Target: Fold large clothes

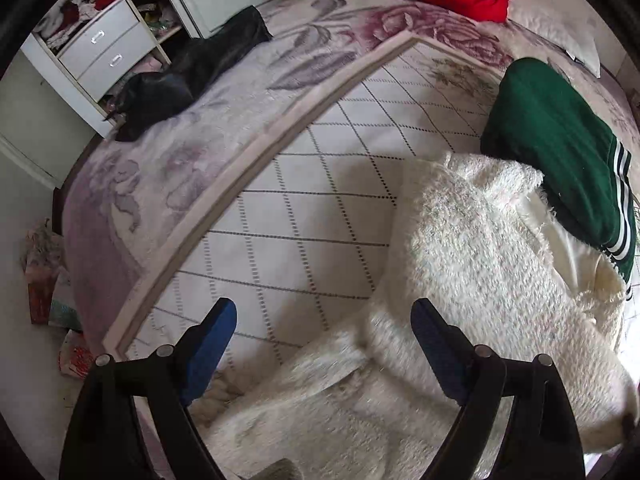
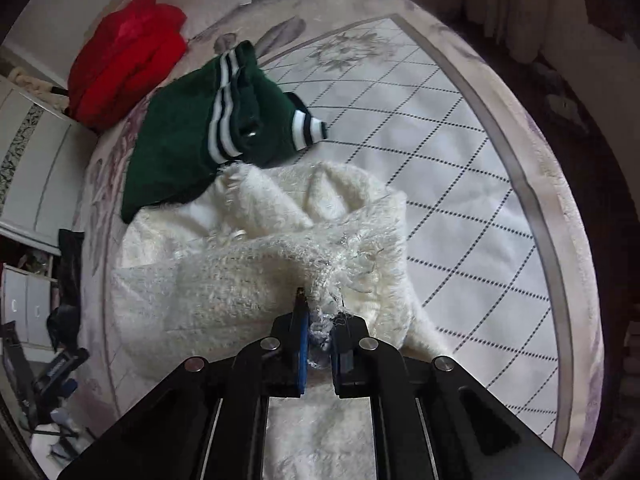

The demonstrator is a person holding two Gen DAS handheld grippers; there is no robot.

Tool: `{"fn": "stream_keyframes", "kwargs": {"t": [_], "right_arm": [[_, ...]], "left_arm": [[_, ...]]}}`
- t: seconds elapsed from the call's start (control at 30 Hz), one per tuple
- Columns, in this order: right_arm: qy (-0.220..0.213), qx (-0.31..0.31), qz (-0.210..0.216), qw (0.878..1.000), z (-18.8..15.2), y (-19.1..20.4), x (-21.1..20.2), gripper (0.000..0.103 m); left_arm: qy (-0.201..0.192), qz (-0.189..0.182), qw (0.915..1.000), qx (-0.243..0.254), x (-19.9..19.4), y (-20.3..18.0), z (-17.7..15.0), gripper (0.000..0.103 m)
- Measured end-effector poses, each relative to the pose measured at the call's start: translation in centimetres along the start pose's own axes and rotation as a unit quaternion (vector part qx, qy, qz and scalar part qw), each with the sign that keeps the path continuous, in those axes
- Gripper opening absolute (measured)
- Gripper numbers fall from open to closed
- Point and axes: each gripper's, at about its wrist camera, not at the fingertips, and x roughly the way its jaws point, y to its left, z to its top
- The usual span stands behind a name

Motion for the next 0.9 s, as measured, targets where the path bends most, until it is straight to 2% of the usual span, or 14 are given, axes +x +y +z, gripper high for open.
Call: {"fn": "stream_keyframes", "kwargs": {"t": [0.17,0.23,0.3,0.33,0.37,0.43,0.53,0.57,0.63,0.7,0.73,0.77,0.8,0.9], "right_arm": [[0.025,-0.007,-0.045,0.999,0.1,-0.9,5.7,0.01],[0.036,0.021,-0.023,0.999,-0.1,-2.1,5.2,0.011],[0.047,0.05,-0.02,0.997,-1.0,-3.8,3.9,0.033],[0.051,0.062,-0.026,0.996,-1.7,-4.8,3.3,0.054],[0.055,0.072,-0.036,0.995,-2.6,-5.7,2.8,0.069],[0.083,0.082,-0.071,0.991,-5.0,-7.3,2.5,0.08],[0.123,0.057,-0.155,0.979,-8.6,-8.5,3.8,0.08],[0.132,0.064,-0.165,0.975,-9.5,-9.2,4.3,0.08],[0.15,0.103,-0.136,0.974,-11.3,-10.7,5.5,0.079],[0.129,0.153,-0.107,0.974,-12.6,-11.6,5.6,0.066],[0.128,0.163,-0.099,0.973,-12.9,-11.4,5.6,0.054],[0.131,0.174,-0.083,0.972,-13.3,-10.8,5.6,0.03],[0.139,0.187,-0.064,0.97,-13.8,-10.0,5.7,0.019],[0.16,0.207,-0.015,0.965,-15.7,-6.7,6.2,0.017]], "left_arm": [[0.07,0.02,0.9971,0.022,9.1,-3.2,0.7,0.09],[0.074,-0.004,0.9972,0.009,11.1,-2.9,1.0,0.103],[0.076,-0.033,0.9965,-0.001,11.2,-2.0,1.3,0.103],[0.076,-0.037,0.9964,0.001,10.9,-1.7,1.3,0.103],[0.07,-0.035,0.9969,0.006,10.2,-1.4,1.1,0.103],[0.056,-0.027,0.9977,0.026,8.3,-1.2,0.2,0.103],[0.034,-0.02,0.9974,0.061,5.5,-1.2,-2.3,0.103],[0.03,-0.021,0.9968,0.072,4.8,-1.2,-3.1,0.103],[0.025,-0.021,0.9953,0.091,3.8,-1.1,-5.0,0.103],[0.035,-0.025,0.993,0.11,3.6,-0.7,-6.5,0.103],[0.04,-0.025,0.9921,0.116,3.6,-0.4,-6.8,0.103],[0.045,-0.026,0.9912,0.122,3.7,0.0,-7.0,0.103],[0.049,-0.029,0.9904,0.126,3.8,0.6,-7.0,0.103],[0.05,-0.028,0.9881,0.143,4.0,2.5,-6.3,0.103]]}}
